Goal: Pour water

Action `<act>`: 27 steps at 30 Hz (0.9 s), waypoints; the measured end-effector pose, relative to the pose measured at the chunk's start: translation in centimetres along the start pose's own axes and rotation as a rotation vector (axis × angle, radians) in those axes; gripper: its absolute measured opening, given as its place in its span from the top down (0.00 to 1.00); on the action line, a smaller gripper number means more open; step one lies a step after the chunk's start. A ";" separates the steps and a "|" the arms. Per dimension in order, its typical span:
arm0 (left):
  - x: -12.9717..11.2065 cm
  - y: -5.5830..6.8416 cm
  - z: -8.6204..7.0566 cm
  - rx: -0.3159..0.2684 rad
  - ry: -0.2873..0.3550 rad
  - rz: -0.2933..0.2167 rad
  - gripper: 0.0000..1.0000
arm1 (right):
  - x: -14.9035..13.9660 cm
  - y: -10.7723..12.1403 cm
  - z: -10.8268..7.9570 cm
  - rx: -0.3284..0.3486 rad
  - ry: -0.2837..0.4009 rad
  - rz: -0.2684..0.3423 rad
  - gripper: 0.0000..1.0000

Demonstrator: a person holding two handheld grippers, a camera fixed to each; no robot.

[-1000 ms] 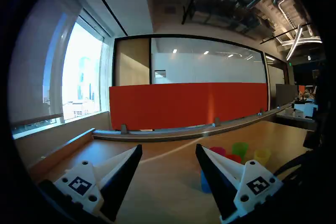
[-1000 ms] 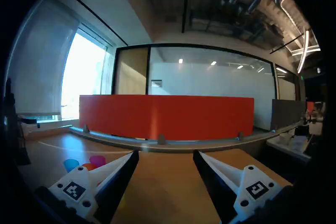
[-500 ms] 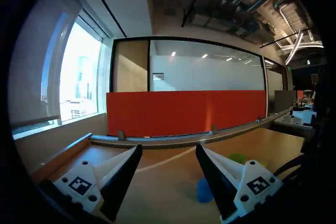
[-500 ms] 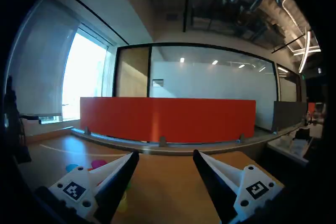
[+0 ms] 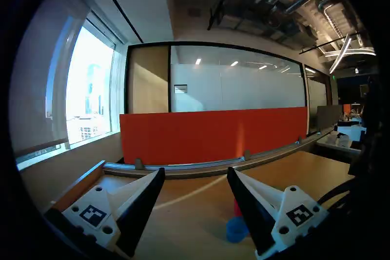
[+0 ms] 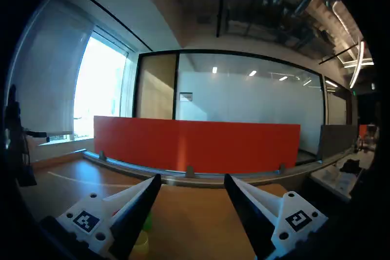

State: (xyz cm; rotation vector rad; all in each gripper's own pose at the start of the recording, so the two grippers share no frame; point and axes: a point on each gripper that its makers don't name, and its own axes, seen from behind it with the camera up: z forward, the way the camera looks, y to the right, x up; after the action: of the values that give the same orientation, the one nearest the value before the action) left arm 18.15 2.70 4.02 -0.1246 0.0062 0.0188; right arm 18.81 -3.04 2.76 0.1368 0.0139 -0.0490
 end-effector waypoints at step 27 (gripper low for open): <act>-0.3 4.4 0.3 -0.258 -0.032 -0.028 0.06 | 0.4 -4.6 0.2 0.296 -0.033 -0.005 0.00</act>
State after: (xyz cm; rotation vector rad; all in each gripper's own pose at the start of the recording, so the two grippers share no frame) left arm 17.80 7.10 3.75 -0.3826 -0.0301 -0.0067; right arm 18.93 -7.68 2.33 0.4314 -0.0257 -0.0585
